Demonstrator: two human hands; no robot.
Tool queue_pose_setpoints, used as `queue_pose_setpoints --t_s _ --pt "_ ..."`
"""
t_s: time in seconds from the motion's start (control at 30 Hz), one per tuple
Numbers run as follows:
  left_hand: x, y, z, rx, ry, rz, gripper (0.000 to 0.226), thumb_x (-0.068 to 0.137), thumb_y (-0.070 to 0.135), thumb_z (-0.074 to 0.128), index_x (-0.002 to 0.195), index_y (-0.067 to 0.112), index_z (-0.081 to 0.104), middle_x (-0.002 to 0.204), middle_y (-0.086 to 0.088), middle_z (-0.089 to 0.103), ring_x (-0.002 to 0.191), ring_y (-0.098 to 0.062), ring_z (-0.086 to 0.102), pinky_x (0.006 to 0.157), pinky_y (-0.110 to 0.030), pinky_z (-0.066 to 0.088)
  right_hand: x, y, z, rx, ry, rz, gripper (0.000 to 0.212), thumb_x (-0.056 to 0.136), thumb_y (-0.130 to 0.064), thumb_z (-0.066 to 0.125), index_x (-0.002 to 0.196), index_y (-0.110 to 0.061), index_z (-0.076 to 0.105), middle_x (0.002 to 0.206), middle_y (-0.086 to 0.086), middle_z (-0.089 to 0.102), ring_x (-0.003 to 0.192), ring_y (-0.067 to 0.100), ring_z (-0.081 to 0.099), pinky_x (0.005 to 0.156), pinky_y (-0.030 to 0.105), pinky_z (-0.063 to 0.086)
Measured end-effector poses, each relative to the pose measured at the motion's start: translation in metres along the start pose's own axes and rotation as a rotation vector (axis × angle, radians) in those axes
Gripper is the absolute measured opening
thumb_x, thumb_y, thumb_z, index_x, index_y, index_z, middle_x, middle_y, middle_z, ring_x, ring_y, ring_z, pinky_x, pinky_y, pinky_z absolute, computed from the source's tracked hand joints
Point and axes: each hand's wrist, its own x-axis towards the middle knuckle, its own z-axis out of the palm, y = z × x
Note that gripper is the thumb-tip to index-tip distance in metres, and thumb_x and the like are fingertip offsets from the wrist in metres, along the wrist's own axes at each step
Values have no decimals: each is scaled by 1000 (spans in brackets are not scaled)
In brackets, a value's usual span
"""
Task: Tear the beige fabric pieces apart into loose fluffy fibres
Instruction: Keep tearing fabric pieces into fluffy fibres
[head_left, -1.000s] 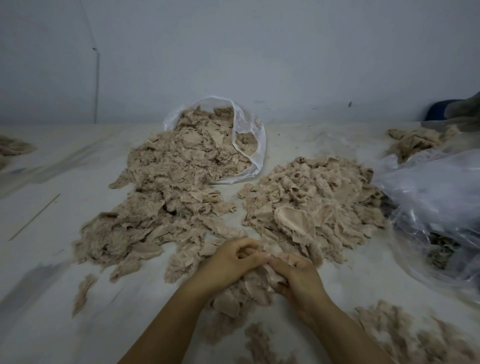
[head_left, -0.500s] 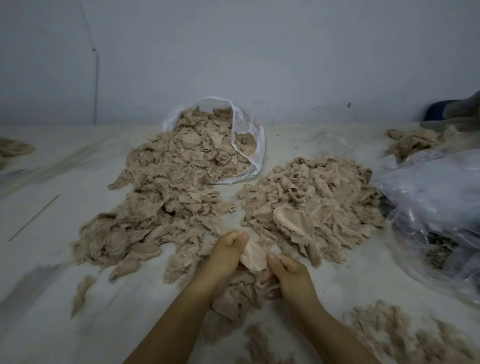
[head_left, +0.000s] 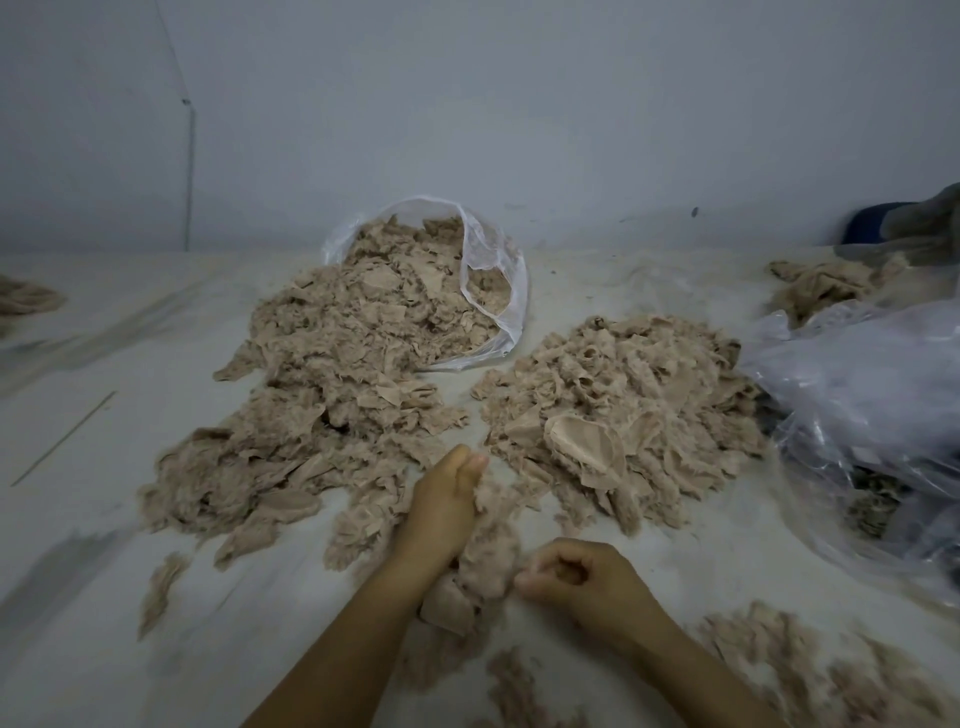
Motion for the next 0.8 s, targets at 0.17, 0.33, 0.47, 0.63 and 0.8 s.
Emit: queue_pose_setpoints --t_s 0.17,0.33,0.47,0.63,0.8 --pt "-12 14 12 -17 -197 162 40 95 24 54 59 41 57 55 20 52 53 5 44 53 -12 34 12 -17 0 270 67 31 26 79 -28 75 89 -5 66 60 -8 55 49 4 48 48 17 39" --pt "-19 14 18 -90 -169 122 32 98 21 47 67 15 47 58 13 44 56 -4 40 56 -21 35 16 -19 2 390 126 43 15 93 -8 57 79 -7 62 53 1 57 46 8 50 45 18 39" --pt "-20 17 19 -53 -111 118 36 98 19 46 63 23 39 51 17 42 51 1 37 52 -16 32 14 -19 4 452 47 81 17 94 -12 56 79 -9 61 60 4 60 52 9 57 48 22 47" --pt "-18 18 21 55 -54 64 34 100 27 40 66 21 38 58 7 40 49 -1 36 49 -18 31 12 -23 8 472 80 51 13 85 -9 68 83 0 59 61 12 61 48 13 60 48 25 51" --pt "-24 17 33 87 102 -31 36 101 31 33 66 23 34 58 8 39 46 0 37 47 -12 34 14 -21 15 275 143 -7 35 94 -23 57 63 -6 56 56 8 62 46 10 60 48 23 50"
